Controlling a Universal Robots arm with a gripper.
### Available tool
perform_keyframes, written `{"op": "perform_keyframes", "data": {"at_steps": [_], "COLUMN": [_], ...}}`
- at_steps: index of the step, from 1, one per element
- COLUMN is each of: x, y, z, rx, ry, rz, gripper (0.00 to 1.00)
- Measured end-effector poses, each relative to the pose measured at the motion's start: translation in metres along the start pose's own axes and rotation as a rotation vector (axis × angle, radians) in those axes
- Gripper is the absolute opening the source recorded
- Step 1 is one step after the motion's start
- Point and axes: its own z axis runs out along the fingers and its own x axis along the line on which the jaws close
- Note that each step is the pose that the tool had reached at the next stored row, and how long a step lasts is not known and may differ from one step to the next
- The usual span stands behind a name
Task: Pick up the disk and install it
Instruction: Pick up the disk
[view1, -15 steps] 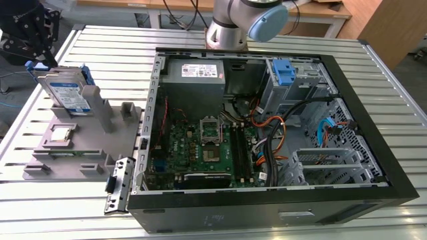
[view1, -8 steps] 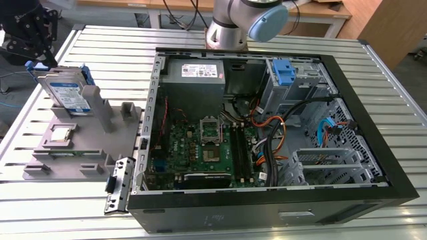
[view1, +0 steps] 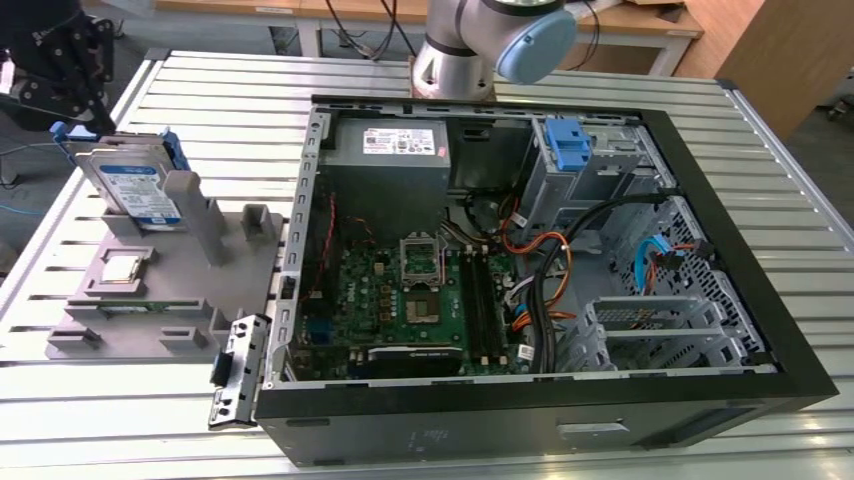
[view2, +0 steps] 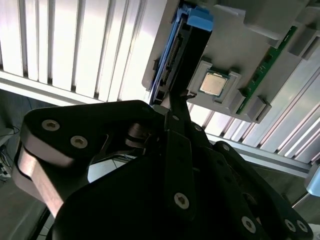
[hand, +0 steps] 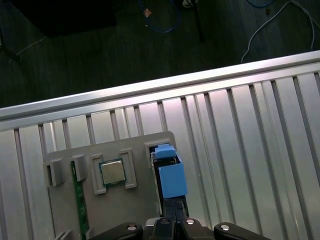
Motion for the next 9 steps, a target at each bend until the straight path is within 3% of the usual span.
{"op": "perform_keyframes", "data": {"at_steps": [9], "x": [-0.0012], "y": [-0.0057], "z": [0.0006], "rx": [-0.0001], "ry": [0.0001], "rz": [-0.002], "gripper": [0.11]}}
